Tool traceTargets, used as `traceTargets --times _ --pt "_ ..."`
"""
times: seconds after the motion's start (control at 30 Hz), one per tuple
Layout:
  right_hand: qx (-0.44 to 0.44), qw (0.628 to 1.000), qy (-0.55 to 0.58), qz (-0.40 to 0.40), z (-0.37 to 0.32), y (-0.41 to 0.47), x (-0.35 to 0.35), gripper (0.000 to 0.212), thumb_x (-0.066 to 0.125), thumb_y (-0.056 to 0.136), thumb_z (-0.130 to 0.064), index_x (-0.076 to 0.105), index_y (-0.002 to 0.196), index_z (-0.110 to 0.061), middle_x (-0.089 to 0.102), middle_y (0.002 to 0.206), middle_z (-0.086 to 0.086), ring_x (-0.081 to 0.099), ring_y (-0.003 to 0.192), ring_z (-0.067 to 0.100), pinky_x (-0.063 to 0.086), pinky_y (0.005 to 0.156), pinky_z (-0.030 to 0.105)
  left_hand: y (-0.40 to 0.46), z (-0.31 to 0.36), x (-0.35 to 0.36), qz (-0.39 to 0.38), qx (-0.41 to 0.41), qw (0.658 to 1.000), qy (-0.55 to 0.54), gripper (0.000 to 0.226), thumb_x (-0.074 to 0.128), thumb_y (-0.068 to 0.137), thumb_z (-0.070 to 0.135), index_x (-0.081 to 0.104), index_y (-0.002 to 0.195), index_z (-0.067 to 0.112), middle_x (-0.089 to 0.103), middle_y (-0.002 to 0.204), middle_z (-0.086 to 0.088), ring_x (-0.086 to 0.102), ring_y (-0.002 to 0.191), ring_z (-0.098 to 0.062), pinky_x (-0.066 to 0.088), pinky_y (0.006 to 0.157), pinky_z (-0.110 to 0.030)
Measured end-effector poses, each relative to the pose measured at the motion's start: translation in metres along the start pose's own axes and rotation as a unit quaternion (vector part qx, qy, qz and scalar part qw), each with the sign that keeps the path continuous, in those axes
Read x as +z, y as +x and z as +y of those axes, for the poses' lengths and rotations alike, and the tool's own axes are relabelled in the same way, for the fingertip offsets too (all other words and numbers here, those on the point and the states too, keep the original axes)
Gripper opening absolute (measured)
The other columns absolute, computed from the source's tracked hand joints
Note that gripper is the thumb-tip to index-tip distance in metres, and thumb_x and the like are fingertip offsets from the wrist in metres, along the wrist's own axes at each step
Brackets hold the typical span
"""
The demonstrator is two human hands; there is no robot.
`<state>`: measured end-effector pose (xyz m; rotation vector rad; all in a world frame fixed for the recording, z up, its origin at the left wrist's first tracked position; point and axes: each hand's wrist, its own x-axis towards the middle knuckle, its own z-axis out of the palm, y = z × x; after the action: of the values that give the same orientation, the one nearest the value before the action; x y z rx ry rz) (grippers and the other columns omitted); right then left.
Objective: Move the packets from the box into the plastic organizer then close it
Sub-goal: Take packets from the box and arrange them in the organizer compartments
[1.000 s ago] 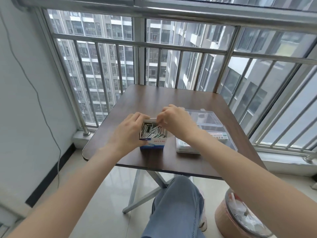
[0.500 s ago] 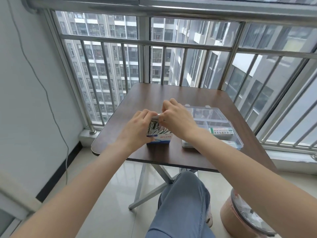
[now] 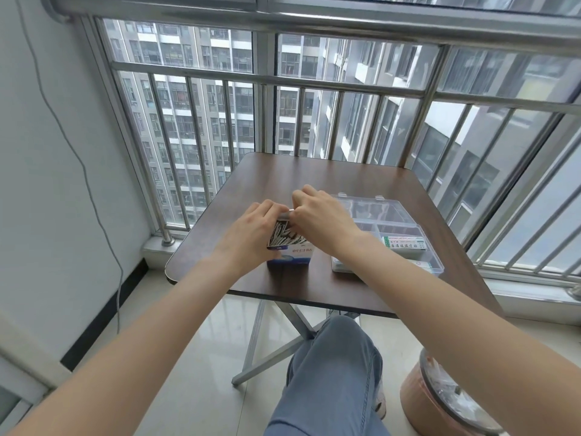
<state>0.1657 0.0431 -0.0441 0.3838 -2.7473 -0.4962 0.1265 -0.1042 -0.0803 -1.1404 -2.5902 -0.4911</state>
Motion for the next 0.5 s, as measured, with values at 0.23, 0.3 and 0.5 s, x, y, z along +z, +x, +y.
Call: traceTargets --times 0.23,0.3,0.5 --pt "-0.007 0.999 0.022 0.027 0.002 0.003 0.009 0.017 0.058 0.089 -0.013 0.067 0.102 -0.008 0.055 0.099 0.008 0.049 0.097 0.024 0.032 0.070 0.029 0.001 -0.001 -0.002 -0.006 0.001 1.000 0.004 0.072 0.078 0.072 0.021 0.042 0.133 0.013 0.048 0.127 -0.003 0.041 0.117 -0.021 0.034 0.094 -0.026" --pt "-0.005 0.999 0.044 0.018 0.002 0.002 0.010 0.020 0.053 0.092 -0.014 0.065 0.107 -0.008 0.053 0.102 0.008 0.047 0.101 0.024 0.030 0.072 0.029 0.002 -0.001 -0.001 -0.007 -0.001 1.000 0.003 0.072 0.079 0.071 0.021 0.042 0.133 0.013 0.048 0.126 -0.003 0.041 0.117 -0.022 0.033 0.095 -0.026" --pt "0.047 0.986 0.158 0.037 0.013 -0.006 0.008 0.016 0.058 0.092 -0.025 0.069 0.091 -0.013 0.051 0.098 0.006 0.046 0.096 0.020 0.033 0.066 0.028 0.003 -0.003 0.000 -0.028 -0.023 0.999 -0.010 0.075 0.079 0.071 0.022 0.041 0.135 0.014 0.045 0.131 -0.001 0.039 0.121 -0.020 0.037 0.098 -0.030"
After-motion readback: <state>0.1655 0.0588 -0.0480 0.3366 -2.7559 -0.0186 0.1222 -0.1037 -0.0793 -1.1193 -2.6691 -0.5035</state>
